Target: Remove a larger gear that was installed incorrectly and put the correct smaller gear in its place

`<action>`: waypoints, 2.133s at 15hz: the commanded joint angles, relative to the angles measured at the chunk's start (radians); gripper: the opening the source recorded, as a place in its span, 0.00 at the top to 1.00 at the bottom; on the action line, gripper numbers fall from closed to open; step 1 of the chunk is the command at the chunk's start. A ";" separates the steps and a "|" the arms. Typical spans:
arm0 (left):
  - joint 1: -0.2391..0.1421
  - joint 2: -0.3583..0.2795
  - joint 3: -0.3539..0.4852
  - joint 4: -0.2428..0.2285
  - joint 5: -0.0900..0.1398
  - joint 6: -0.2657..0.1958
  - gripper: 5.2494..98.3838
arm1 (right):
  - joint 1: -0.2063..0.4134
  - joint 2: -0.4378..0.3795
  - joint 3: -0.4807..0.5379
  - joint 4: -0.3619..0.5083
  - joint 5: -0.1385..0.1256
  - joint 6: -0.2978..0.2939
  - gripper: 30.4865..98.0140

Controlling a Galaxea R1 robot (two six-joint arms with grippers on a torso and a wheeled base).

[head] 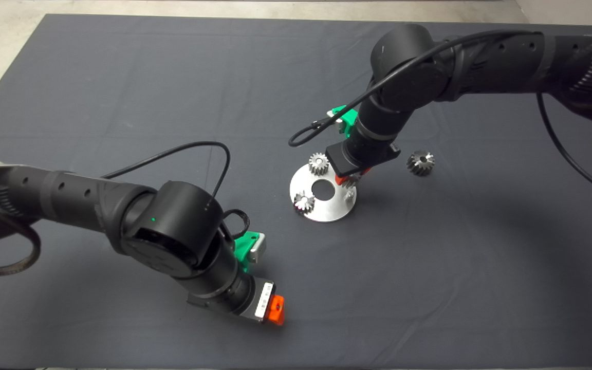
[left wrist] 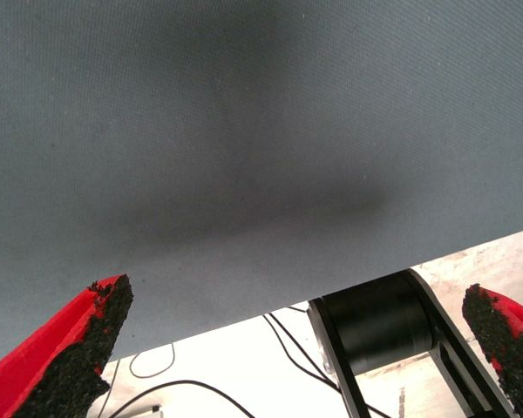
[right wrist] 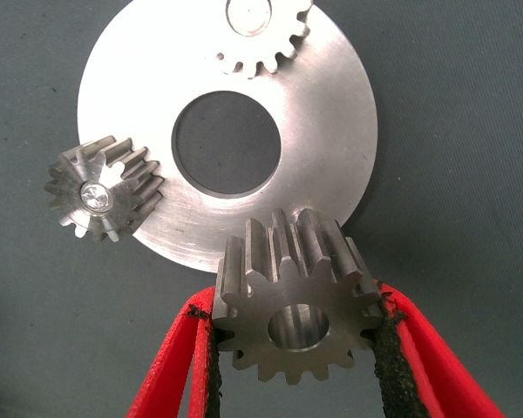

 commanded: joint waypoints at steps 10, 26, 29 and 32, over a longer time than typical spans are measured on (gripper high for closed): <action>-0.018 0.000 -0.016 0.007 -0.004 0.016 0.01 | -0.070 0.020 -0.028 -0.104 -0.087 0.009 0.92; -0.018 0.001 -0.032 0.007 -0.013 0.019 0.01 | -0.070 -0.019 -0.023 -0.122 -0.089 0.003 0.92; -0.018 0.003 -0.044 0.007 -0.013 0.026 0.01 | -0.070 -0.035 -0.010 -0.121 -0.090 0.003 0.92; -0.018 0.004 -0.044 0.007 -0.013 0.028 0.01 | -0.070 -0.045 0.008 -0.121 -0.090 0.012 0.93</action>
